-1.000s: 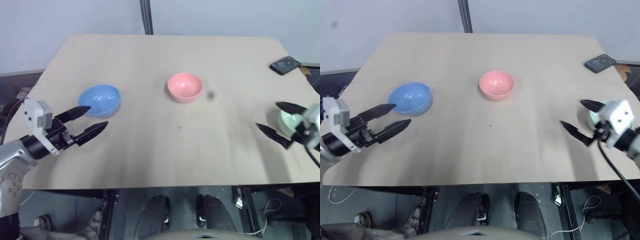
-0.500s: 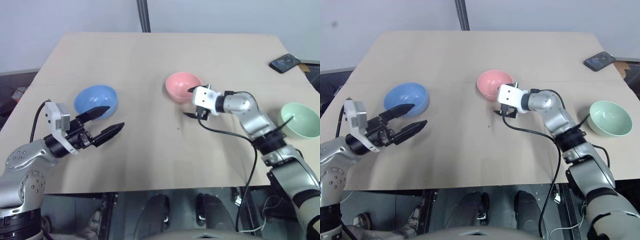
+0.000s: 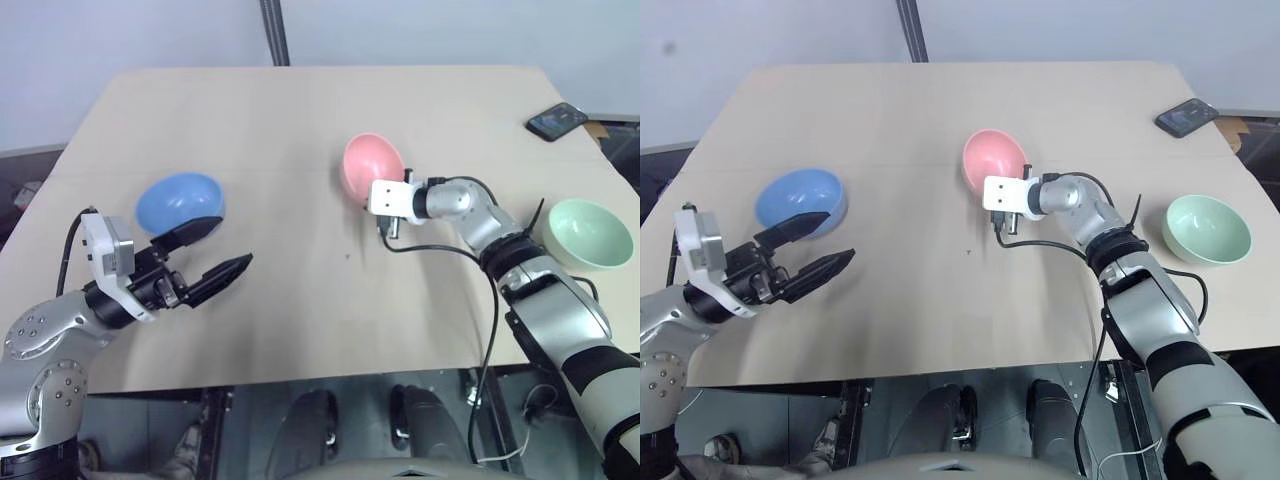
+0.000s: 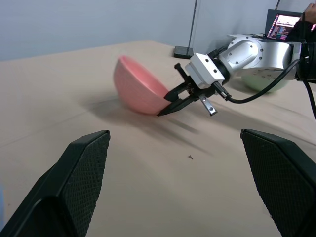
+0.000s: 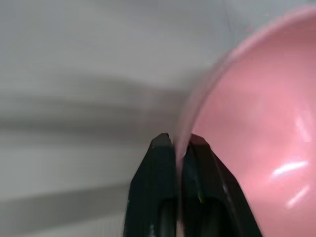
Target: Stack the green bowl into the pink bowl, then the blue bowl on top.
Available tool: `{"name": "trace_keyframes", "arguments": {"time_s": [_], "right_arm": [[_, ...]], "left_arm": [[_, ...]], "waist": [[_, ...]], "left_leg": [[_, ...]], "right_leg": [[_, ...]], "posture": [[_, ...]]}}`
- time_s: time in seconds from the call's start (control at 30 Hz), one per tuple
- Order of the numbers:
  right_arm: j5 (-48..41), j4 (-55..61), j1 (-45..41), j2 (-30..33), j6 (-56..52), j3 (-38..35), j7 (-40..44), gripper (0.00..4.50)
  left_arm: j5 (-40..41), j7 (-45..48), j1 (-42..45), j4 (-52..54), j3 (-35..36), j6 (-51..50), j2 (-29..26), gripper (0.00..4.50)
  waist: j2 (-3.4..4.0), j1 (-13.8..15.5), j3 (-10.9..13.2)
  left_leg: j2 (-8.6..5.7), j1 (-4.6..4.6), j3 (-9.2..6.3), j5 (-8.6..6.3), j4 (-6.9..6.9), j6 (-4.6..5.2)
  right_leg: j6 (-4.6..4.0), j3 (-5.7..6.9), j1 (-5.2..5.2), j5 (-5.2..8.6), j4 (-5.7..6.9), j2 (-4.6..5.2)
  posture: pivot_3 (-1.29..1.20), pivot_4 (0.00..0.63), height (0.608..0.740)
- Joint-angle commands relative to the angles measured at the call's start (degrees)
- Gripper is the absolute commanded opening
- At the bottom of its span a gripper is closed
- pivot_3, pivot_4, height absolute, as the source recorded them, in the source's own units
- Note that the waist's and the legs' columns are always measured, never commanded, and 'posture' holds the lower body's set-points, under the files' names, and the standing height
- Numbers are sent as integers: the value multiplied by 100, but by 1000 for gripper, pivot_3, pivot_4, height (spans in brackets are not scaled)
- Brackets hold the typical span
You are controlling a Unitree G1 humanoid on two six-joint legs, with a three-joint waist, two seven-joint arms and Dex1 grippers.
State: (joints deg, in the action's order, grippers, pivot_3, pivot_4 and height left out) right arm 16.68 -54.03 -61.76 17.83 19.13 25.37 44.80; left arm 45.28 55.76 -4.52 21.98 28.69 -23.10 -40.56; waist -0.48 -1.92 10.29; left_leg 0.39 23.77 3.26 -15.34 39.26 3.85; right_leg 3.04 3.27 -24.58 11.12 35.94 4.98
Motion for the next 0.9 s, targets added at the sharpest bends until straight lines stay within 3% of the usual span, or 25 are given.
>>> {"name": "trace_keyframes", "arguments": {"time_s": [0.03,0.17,0.37,0.47,0.57,0.6,0.67,0.73,0.83,0.9], "right_arm": [[-305,594,-105,43,82,-316,265,46],[-935,2103,413,242,-723,-616,1023,46],[-1378,5415,1889,1322,-2387,-411,2248,46],[-1185,6150,2396,1557,-2866,-188,2312,46],[-933,6185,2547,1534,-2968,-2,2164,46],[-875,6184,2548,1515,-3022,29,2119,729],[-831,6230,2531,1497,-3174,56,2086,1298],[-901,6425,2570,1429,-3434,-94,1952,2160],[-1507,7153,2877,1114,-4533,-882,1450,3130],[-1866,7809,3131,1078,-5399,-1549,1173,4187]], "left_arm": [[78,-46,79,163,22,124,34,4500],[2,66,100,-15,12,173,-3,4500],[-64,131,325,-245,-125,191,-44,4500],[-91,153,450,-321,-261,205,-17,4500],[-114,174,557,-372,-361,196,-9,4500],[-127,186,587,-394,-384,196,-15,4500],[-135,202,651,-446,-416,194,-22,4500],[-133,220,710,-482,-473,190,-15,4500],[-148,210,778,-445,-605,185,44,4500],[-132,214,809,-414,-690,170,71,4500]], "waist": [[1,-18,1],[1,-18,0],[-1,133,-1],[-2,125,-2],[-3,99,-3],[-3,97,-3],[-4,115,-3],[-4,122,-3],[-6,164,-3],[-6,188,-4]], "left_leg": [[0,1,0,0,0,0],[3,2,-1,0,-3,0],[2,7,-3,-1,-2,2],[2,4,-2,-1,0,2],[7,-6,6,1,0,-1],[9,-7,9,3,1,-3],[10,-7,10,3,2,-3],[10,-5,9,3,2,-3],[9,2,5,3,3,-3],[9,5,2,3,3,-3]], "right_leg": [[0,0,-1,0,-1,0],[0,0,-4,0,0,-1],[0,5,-1,0,-8,5],[0,5,-1,0,-3,4],[-1,1,0,0,0,-1],[-1,-1,-1,0,2,-3],[-2,-2,-1,0,2,-6],[-2,-1,-2,0,1,-6],[-2,1,-2,-1,-1,-4],[-2,2,-2,-1,-3,-4]], "posture": [[0,150,740],[0,150,740],[0,150,740],[0,150,740],[0,150,740],[0,150,740],[0,150,740],[0,150,740],[0,150,740],[0,150,740]]}}
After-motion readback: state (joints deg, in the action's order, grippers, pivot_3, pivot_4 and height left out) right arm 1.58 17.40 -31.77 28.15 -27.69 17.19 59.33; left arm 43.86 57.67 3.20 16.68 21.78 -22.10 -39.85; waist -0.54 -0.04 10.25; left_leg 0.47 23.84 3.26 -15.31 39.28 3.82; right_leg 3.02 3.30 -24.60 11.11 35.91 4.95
